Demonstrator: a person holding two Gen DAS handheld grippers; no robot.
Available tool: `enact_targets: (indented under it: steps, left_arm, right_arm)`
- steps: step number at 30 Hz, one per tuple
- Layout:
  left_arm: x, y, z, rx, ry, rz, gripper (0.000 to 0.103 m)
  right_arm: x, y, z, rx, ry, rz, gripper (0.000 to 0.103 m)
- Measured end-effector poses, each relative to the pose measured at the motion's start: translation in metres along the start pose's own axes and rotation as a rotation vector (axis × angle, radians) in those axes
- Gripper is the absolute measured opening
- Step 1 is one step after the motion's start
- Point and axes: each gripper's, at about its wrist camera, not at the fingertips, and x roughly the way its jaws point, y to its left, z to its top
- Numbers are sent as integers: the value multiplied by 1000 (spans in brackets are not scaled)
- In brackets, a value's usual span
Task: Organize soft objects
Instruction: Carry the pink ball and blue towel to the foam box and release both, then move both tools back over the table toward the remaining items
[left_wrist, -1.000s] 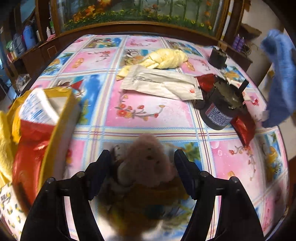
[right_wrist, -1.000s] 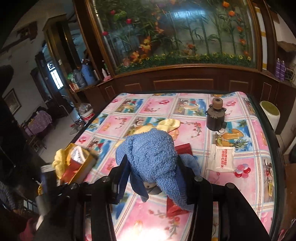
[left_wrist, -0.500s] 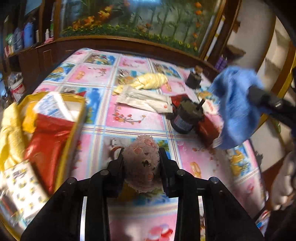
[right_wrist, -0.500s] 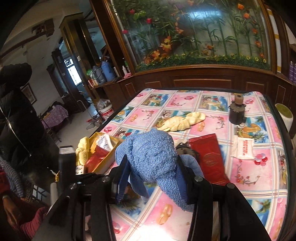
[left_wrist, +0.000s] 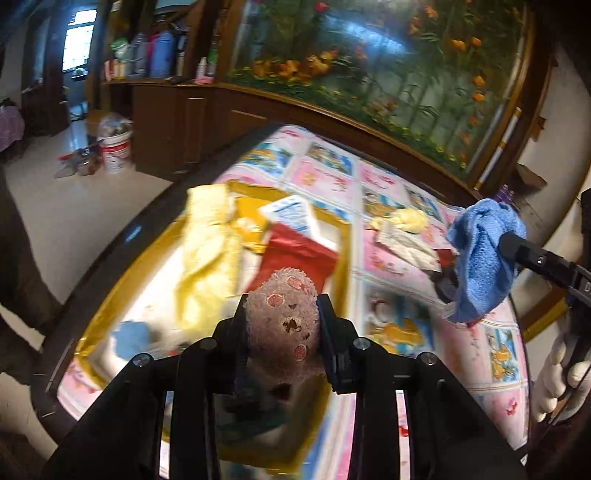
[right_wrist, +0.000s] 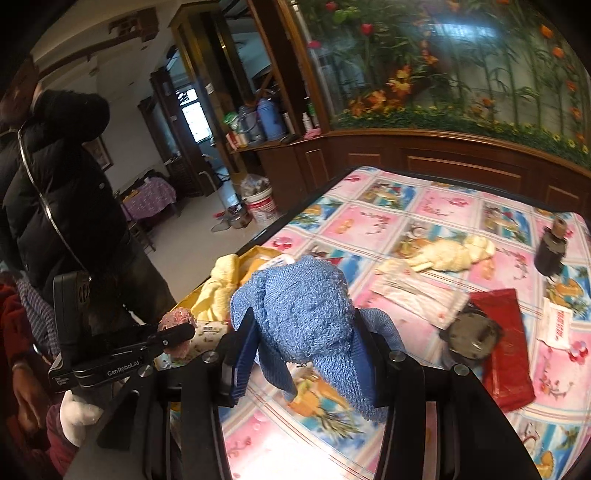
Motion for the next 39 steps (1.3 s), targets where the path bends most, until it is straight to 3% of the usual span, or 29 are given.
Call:
enact_targets:
  steps: [8, 14, 16, 24, 27, 32, 34, 39]
  left_arm:
    - [24, 40, -7, -41, 41, 109, 32]
    - [27, 44, -12, -39, 39, 97, 50]
    - [20, 46, -11, -27, 20, 101, 63]
    - [2, 40, -5, 30, -81, 275, 81]
    - [2, 39, -5, 43, -91, 311, 82]
    - [3, 39, -6, 44, -75, 308, 82]
    - [2, 36, -7, 47, -72, 304, 82]
    - [-4, 24, -9, 63, -60, 295, 82]
  right_arm:
    - [52, 60, 15, -141, 58, 16, 48]
    - [100, 95, 19, -217, 110, 19, 48]
    - [122, 104, 18, -239, 138, 6, 48]
    - [199, 110, 6, -227, 253, -3, 49]
    - [219, 110, 1, -234, 277, -15, 57]
    - [214, 107, 1, -227, 271, -6, 66]
    - [201, 107, 5, -222, 240, -6, 72]
    - [164, 107, 11, -209, 168, -3, 75]
